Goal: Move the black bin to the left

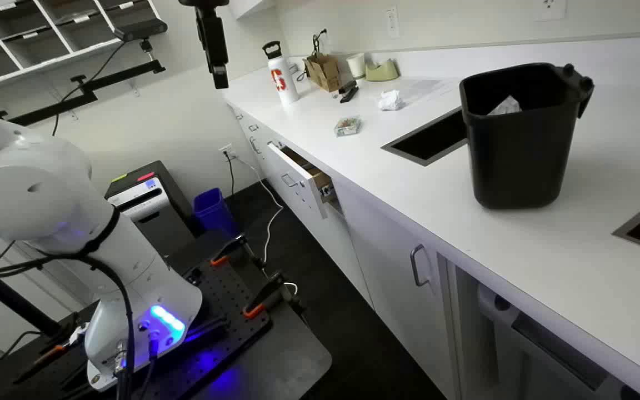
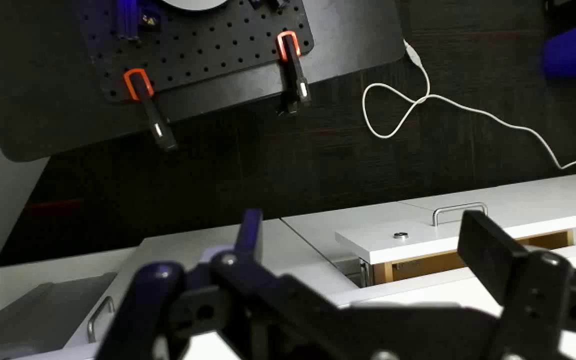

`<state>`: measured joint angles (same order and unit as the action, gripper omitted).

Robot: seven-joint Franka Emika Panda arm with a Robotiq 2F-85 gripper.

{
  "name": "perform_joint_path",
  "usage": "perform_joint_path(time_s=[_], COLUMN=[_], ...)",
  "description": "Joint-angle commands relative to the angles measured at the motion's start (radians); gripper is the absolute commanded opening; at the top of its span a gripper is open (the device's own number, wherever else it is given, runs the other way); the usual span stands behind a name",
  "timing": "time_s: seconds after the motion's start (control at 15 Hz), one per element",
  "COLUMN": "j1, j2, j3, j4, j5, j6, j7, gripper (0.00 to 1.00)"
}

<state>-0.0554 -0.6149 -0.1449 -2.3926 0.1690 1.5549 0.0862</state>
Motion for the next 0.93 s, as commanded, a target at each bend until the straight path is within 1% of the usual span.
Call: perform_joint_path(time_s=[0.0, 0.27, 0.33, 0.4, 0.6, 0.73, 0.87], j1=[-0.027, -0.027, -0.027, -0.024, -0.033, -0.034, -0.031], j2=[0.003, 0.003, -0.003, 0.017, 0.110, 0.193, 0.296], j3=[0.021, 0.021, 0.025, 0.020, -0.008, -0.050, -0.104], j4=[0.002, 0.002, 0.004, 0.041, 0.151, 0.243, 0.343], j5=[0.010, 0.010, -0.013, -0.050, -0.185, -0.264, -0.301], j6=[-0.004, -0.004, 0.031, 0.028, 0.094, 0.125, 0.143], j7=[-0.012, -0.012, -0.034, -0.078, -0.185, -0.296, -0.437], gripper=[1.00, 1.00, 1.00, 1.00, 1.00, 1.00, 1.00])
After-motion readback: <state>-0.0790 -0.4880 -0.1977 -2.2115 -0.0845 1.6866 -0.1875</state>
